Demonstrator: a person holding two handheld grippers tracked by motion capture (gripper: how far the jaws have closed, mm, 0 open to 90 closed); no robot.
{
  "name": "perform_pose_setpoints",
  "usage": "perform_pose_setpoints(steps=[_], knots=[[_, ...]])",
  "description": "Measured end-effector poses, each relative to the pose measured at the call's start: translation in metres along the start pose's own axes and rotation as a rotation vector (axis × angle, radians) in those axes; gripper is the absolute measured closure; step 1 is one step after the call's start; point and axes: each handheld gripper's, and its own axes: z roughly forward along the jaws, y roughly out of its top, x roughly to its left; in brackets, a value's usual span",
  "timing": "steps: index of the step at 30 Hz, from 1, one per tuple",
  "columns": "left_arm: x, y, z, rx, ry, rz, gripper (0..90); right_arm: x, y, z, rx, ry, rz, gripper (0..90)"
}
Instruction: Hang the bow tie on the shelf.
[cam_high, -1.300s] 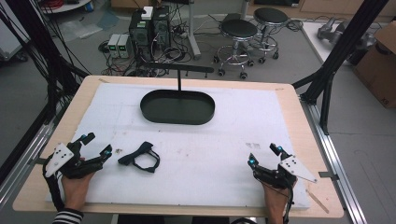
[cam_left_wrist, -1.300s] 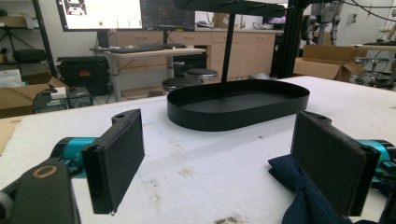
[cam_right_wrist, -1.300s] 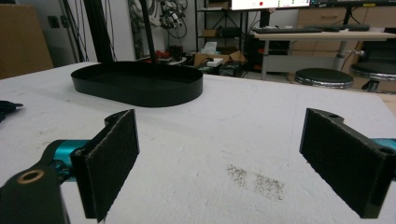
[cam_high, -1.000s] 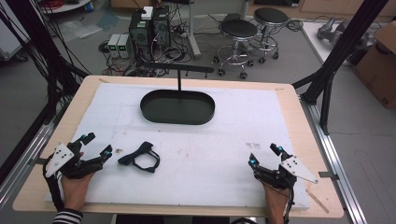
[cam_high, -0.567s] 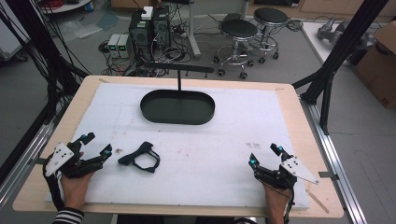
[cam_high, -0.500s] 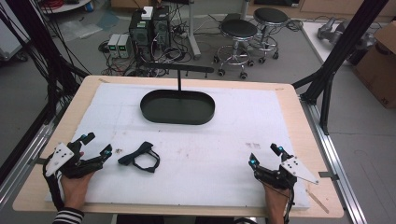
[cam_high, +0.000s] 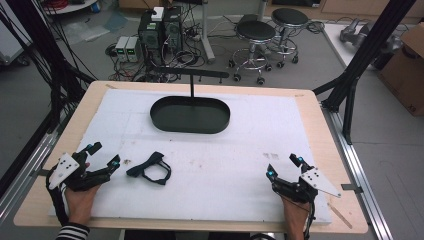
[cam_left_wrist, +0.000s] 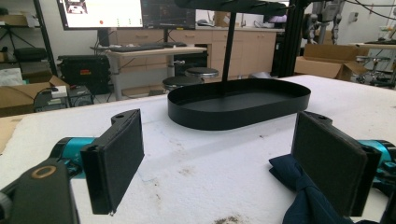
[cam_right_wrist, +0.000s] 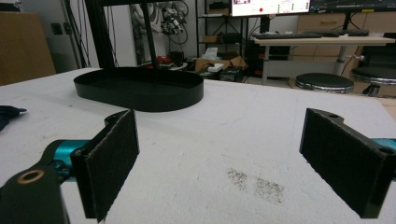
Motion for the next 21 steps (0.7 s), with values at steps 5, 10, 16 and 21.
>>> perform_pose_setpoints(steps=[5,10,16,21], knots=[[0.0,0.0001,0.0,0.001,0.0,0.001,17.3,-0.0002,0.0001,0.0004,0.0,-0.001,-0.001,10.8],[0.0,0.0,0.0,0.0,-0.003,0.001,17.2,-0.0001,0.0001,0.0005,0.001,-0.001,-0.002,10.9],[0.0008,0.0003,-0.0005,-0.001,-0.009,0.0,17.2,-0.0003,0.0002,0.0006,0.003,-0.001,-0.001,10.9],[0.0019,0.0027,-0.0019,0.009,-0.007,-0.017,16.9,0.0001,0.0003,0.0006,0.007,-0.001,0.004,10.8]])
